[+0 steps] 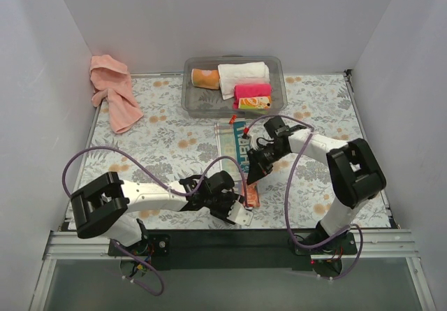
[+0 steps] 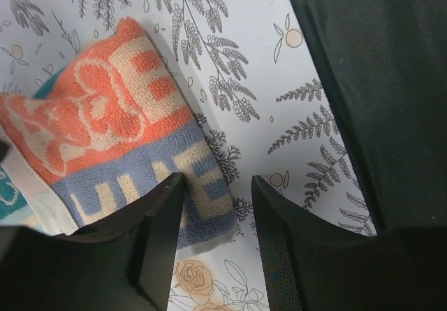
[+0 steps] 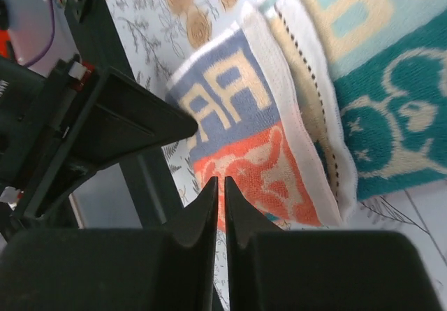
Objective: Roll the towels
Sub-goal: Roll the towel
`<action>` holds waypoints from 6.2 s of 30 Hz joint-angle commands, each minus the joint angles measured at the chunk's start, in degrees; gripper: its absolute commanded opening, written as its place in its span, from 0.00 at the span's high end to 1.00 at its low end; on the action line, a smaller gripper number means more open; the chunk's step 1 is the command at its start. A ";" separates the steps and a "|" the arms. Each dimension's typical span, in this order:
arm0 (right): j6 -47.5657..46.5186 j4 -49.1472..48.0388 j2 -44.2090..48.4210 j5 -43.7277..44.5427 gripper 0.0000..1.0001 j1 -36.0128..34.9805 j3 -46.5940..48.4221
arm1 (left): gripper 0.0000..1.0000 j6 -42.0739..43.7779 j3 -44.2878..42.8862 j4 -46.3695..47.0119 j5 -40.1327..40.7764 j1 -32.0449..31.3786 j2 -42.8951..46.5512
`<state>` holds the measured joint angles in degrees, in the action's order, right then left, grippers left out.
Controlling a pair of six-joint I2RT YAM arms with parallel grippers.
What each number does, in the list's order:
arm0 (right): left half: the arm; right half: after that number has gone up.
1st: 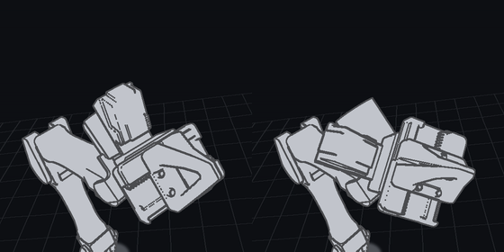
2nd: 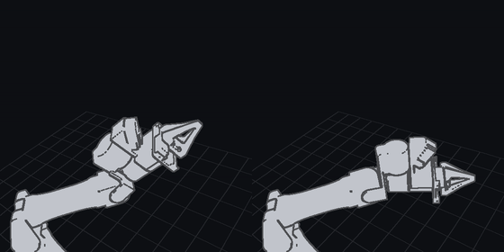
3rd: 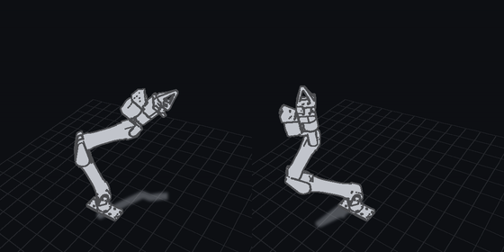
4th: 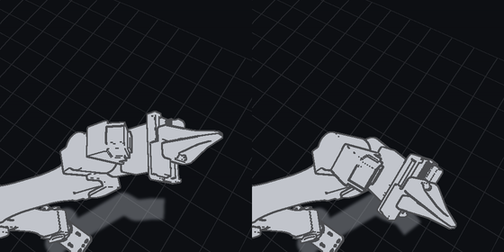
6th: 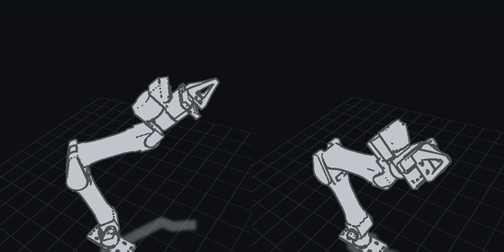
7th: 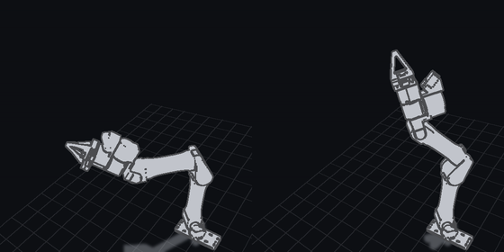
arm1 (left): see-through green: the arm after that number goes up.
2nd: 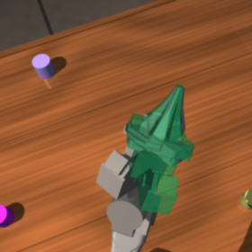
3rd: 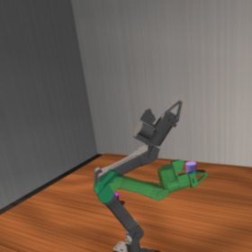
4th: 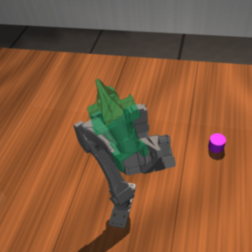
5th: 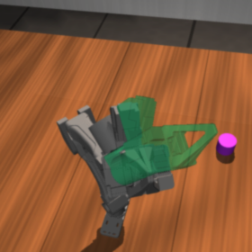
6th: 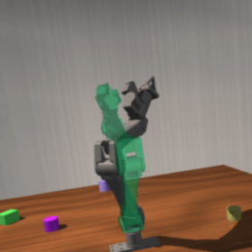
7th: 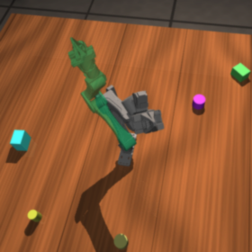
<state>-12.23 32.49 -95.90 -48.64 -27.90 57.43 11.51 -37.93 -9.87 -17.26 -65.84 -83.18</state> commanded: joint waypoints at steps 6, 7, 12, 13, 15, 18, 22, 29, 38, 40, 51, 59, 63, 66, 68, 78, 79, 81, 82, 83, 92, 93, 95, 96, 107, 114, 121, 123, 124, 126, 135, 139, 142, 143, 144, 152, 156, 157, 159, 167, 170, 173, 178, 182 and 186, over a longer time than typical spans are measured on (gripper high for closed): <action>-2.71 0.38 -10.97 -0.76 0.94 -0.58 -1.18 | 0.63 -1.22 0.32 1.96 3.11 -0.16 -3.39; -2.63 0.12 -11.24 0.12 0.94 -0.58 -1.18 | 0.64 -1.49 0.23 1.87 3.11 -0.16 -3.48; -1.92 -0.15 -8.53 1.27 0.89 -0.40 0.57 | 0.84 -3.59 -1.35 -1.20 1.09 -0.07 -3.75; -1.57 -0.49 -7.04 2.23 0.86 -0.14 0.75 | 0.86 -4.21 -1.62 -1.90 0.56 -0.07 -3.23; -0.61 -2.77 -0.89 3.98 0.75 1.09 0.84 | 0.93 -4.56 -1.88 -3.49 -0.76 0.36 -2.00; -0.16 -6.63 8.69 11.18 0.55 2.06 1.02 | 1.00 -6.05 -3.10 -5.77 -7.59 4.05 0.29; -1.57 -10.42 18.54 23.66 0.36 2.68 1.54 | 1.00 -6.93 -5.66 -8.49 -15.41 7.74 0.91; -6.91 -10.00 26.63 33.98 0.29 3.03 1.81 | 1.00 -7.64 -11.11 -12.36 -26.40 14.06 -2.16; -15.02 1.87 28.04 17.71 0.27 3.38 -1.88 | 1.00 -10.27 -15.59 -16.24 -34.77 21.54 -7.61; -15.36 1.87 28.57 14.38 0.28 3.29 -3.02 | 1.00 -11.06 -16.64 -16.24 -35.30 22.60 -9.19; -19.07 -5.14 32.97 8.55 0.22 3.20 -10.67 | 0.99 -10.21 -20.61 -16.67 -39.51 26.73 -14.39; -6.07 -10.07 23.85 6.12 0.41 3.38 -8.13 | 1.00 -4.65 -11.39 -17.38 -34.61 21.74 -4.63; -0.87 -11.48 16.81 1.98 0.51 1.98 -6.10 | 0.99 -6.05 -8.04 -14.22 -28.98 18.47 -3.40; -0.16 -11.66 11.97 0.83 0.55 -0.31 -5.66 | 0.95 -8.51 -7.42 -11.14 -25.38 17.86 -4.62; 0.27 -11.57 8.38 0.48 0.58 -1.62 -5.92 | 0.82 -9.22 -7.16 -9.30 -22.58 17.33 -4.89; 3.26 -12.45 6.51 0.04 0.61 -4.35 -3.73 | 0.50 -4.39 0.66 -3.40 -6.23 6.79 6.70; 3.79 -12.54 6.51 0.47 0.61 -4.79 -3.73 | 0.50 -4.48 1.02 -2.53 -4.91 5.91 6.62; 3.88 -12.54 5.64 0.92 0.61 -6.46 -3.99 | 0.50 -4.48 1.54 -1.91 -2.44 3.89 6.19; 3.71 -12.54 5.11 1.44 0.61 -6.99 -4.25 | 0.50 -4.56 1.63 -1.30 -1.56 3.45 5.40; 3.53 -12.71 4.06 1.62 0.62 -7.95 -4.60 | 0.50 -4.74 1.72 -0.95 -0.77 2.66 4.78; 2.56 -15.52 -5.43 3.99 0.65 -8.49 -7.69 | 0.64 -3.77 2.08 0.82 3.54 0.28 -1.27; 2.39 -15.61 -6.05 4.52 0.65 -8.57 -7.51 | 0.67 -4.03 1.20 0.55 3.81 0.28 -1.90; 2.30 -15.88 -7.11 5.31 0.66 -8.57 -6.63 | 0.79 -5.17 0.06 -1.46 2.85 0.28 -2.78; 2.21 -15.88 -7.20 5.83 0.66 -8.57 -6.37 | 0.84 -5.79 -0.47 -2.43 1.97 0.28 -2.52; 0.89 -17.37 -3.42 7.33 0.65 -8.66 -9.79 | 0.93 -15.02 -8.11 -9.82 -20.09 12.39 -0.49; -0.25 -14.66 3.25 6.54 0.55 -8.14 -6.11 | 0.93 -15.55 -10.40 -10.52 -26.95 16.89 -3.84; -1.57 -11.40 8.88 7.68 0.51 -4.36 -0.48 | 0.92 -15.02 -11.46 -12.19 -29.85 17.24 -3.92; -1.83 -11.40 8.27 7.86 0.52 -4.00 -0.13 | 0.92 -14.94 -11.46 -12.37 -30.47 17.24 -3.92; -1.66 -11.40 6.62 7.95 0.56 -4.00 0.05 | 0.91 -14.94 -11.46 -12.37 -30.47 17.33 -4.10; -1.31 -11.48 4.41 6.90 0.59 -4.00 0.40 | 0.91 -14.94 -11.90 -12.54 -30.38 17.24 -4.89; 0.98 -15.26 -7.80 5.93 0.72 -4.18 0.05 | 0.90 -15.81 -14.88 -12.37 -30.03 20.40 -8.75; 0.45 -15.44 -8.51 6.02 0.76 -4.27 -0.48 | 0.88 -16.25 -16.12 -10.97 -29.94 22.60 -10.77; 0.71 -15.35 -8.43 5.75 0.76 -4.36 -0.21 | 0.85 -16.25 -15.86 -8.94 -28.98 22.78 -12.18; 0.89 -15.26 -8.34 5.75 0.76 -4.36 0.05 | 0.84 -16.25 -15.68 -8.51 -28.37 22.78 -12.71; 0.89 -15.18 -8.08 6.27 0.75 -4.36 0.31 | 0.84 -16.17 -15.51 -8.15 -28.19 22.78 -13.67; 0.11 -10.70 -0.62 8.04 0.47 -0.23 2.43 | 0.81 -16.34 -12.96 -5.25 -28.01 24.09 -16.93; -2.53 -8.15 7.37 4.10 0.46 1.44 -0.03 | 0.79 -17.13 -12.96 -4.72 -29.67 24.97 -17.98; -2.80 -7.45 8.44 3.21 0.42 1.45 -2.04 | 0.78 -17.13 -13.04 -4.55 -30.03 25.06 -18.16; -2.80 -7.35 10.54 0.85 0.41 1.27 -4.07 | 0.78 -17.48 -13.48 -4.63 -30.47 25.15 -18.86; 0.36 -9.54 7.57 -7.86 0.55 0.66 -9.78 | 0.77 -18.45 -15.33 -6.21 -32.40 26.73 -21.67; 2.03 -12.18 7.48 -9.19 0.47 0.57 -11.11 | 0.77 -18.54 -16.12 -7.09 -33.28 27.79 -22.99; 2.56 -13.94 6.78 -8.22 0.39 0.13 -11.73 | 0.77 -18.36 -16.65 -7.45 -33.63 28.23 -23.96; 2.47 -15.70 5.02 -7.88 0.38 -1.01 -12.16 | 0.77 -18.36 -17.09 -7.80 -33.90 28.40 -24.66; 2.91 -17.28 2.21 -4.36 0.45 -2.95 -11.99 | 0.76 -18.54 -17.35 -7.97 -34.07 28.75 -25.02; 5.02 -18.34 -1.74 -0.76 0.67 -3.30 -10.59 | 0.74 -18.63 -17.61 -8.85 -34.51 29.37 -24.32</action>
<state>-8.95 16.23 -95.22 -52.49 -30.68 45.58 -8.38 -55.13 -17.45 -56.73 -37.23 -106.72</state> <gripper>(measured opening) 0.377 0.247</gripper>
